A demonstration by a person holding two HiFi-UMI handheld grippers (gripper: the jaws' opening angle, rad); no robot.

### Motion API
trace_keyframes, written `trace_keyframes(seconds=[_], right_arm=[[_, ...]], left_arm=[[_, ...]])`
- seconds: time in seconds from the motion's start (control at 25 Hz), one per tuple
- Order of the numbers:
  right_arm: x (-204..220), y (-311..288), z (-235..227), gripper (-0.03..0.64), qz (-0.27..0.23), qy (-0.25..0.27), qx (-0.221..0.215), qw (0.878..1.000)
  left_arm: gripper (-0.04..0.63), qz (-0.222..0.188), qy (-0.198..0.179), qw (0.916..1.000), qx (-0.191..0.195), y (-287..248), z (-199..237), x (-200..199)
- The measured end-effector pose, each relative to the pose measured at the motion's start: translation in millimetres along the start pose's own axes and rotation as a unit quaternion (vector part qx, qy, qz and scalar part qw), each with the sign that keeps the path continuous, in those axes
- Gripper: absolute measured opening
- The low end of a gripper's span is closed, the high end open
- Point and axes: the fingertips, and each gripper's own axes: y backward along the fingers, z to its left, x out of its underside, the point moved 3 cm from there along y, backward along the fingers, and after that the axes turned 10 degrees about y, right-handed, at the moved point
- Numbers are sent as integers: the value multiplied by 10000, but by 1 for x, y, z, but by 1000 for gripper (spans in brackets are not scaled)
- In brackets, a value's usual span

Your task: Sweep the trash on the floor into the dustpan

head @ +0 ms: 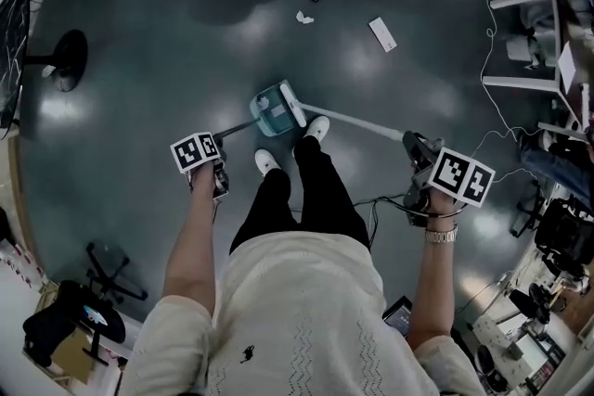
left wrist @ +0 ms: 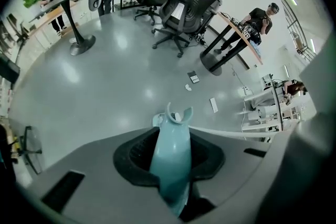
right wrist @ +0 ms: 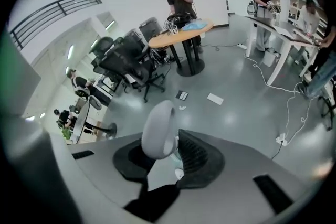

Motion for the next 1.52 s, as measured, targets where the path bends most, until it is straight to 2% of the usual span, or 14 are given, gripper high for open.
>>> trace_keyframes(seconds=[0.2,0.36,0.52,0.72,0.84,1.04,1.2,1.32,1.4,1.52], right_arm=[[-84,-10,-10,109,-305,503,64,9982],[-154,-53,-9,109,-129,1069,83,9941],[-220,-76,-25,109,-86,1192,282,9924],[-283,-89,-52,109,-308,664,634,9953],[-309,-110,-63,109,-417,191,884,9950],[-326,-157,-51,109,-440,-278,1235,9910],[-336,-191,-36,109,-568,-978,1536,9816],[-337,-210,-27,109,-644,-1527,1570,9736],[-337,-221,-11,109,-562,-1599,1475,9744],[-328,-245,29,110,-204,-1515,1195,9810]], left_arm=[[98,-296,88,9995,-91,-4,-34,-53],[98,-510,145,9982,-282,-14,-68,-110],[98,-669,-62,9969,-403,-21,-110,-186],[98,-662,-491,9957,-418,-33,-155,-280],[98,-622,-756,9949,-251,-52,-181,-342],[98,-807,-818,9933,96,-72,-222,-449],[98,-623,-1209,9904,240,-88,-244,-529],[98,-253,-1862,9821,142,-100,-254,-574],[98,28,-2358,9718,57,-111,-264,-595],[98,403,-2905,9560,-100,-131,-275,-612]])
